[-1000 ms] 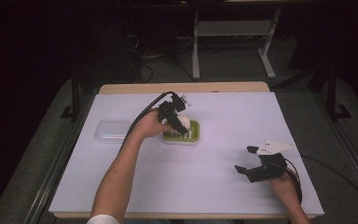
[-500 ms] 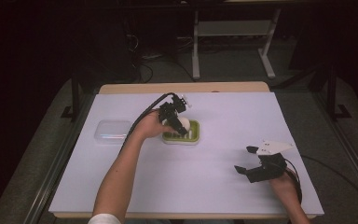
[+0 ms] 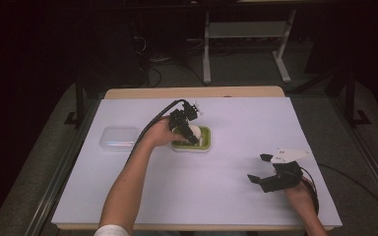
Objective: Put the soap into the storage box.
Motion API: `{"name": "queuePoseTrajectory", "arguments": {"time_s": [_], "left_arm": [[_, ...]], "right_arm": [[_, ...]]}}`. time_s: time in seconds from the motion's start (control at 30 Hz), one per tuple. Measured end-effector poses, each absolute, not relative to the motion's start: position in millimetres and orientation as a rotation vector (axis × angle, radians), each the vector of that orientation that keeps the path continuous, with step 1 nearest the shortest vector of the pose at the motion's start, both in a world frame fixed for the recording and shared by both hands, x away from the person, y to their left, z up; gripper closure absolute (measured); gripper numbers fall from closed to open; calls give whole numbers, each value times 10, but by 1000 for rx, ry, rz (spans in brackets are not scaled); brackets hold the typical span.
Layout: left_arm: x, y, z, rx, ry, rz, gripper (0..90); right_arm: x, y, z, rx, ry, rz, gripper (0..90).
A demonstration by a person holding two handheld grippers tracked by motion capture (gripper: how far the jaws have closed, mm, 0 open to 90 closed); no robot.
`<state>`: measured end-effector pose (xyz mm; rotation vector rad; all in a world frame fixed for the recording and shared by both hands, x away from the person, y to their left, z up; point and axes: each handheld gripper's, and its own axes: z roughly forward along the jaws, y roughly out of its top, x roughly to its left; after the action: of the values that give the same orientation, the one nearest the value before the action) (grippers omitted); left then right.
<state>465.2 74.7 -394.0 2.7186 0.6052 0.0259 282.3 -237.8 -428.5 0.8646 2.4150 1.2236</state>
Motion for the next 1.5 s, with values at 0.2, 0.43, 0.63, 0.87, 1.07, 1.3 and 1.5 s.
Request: {"name": "queuePoseTrajectory", "arguments": {"time_s": [0.2,0.43,0.63,0.87,1.07,1.3,1.5], "left_arm": [[4653,736,-3967,2729,601,17,248],[4656,735,-3969,2730,603,18,247],[4654,734,-3970,2735,604,31,247],[4654,733,-3970,2733,604,21,246],[4650,736,-3964,2734,601,24,247],[4604,782,-3800,2666,575,32,303],[4541,815,-3783,2678,568,31,277]], "right_arm": [[2823,-2377,-4285,863,2416,1225,132],[2822,-2375,-4284,865,2418,1227,132],[2821,-2374,-4285,864,2419,1227,132],[2822,-2368,-4287,865,2422,1228,132],[2821,-2356,-4287,861,2427,1231,132],[2826,-2326,-4289,852,2437,1231,132],[2827,-2306,-4290,848,2437,1228,132]]}}
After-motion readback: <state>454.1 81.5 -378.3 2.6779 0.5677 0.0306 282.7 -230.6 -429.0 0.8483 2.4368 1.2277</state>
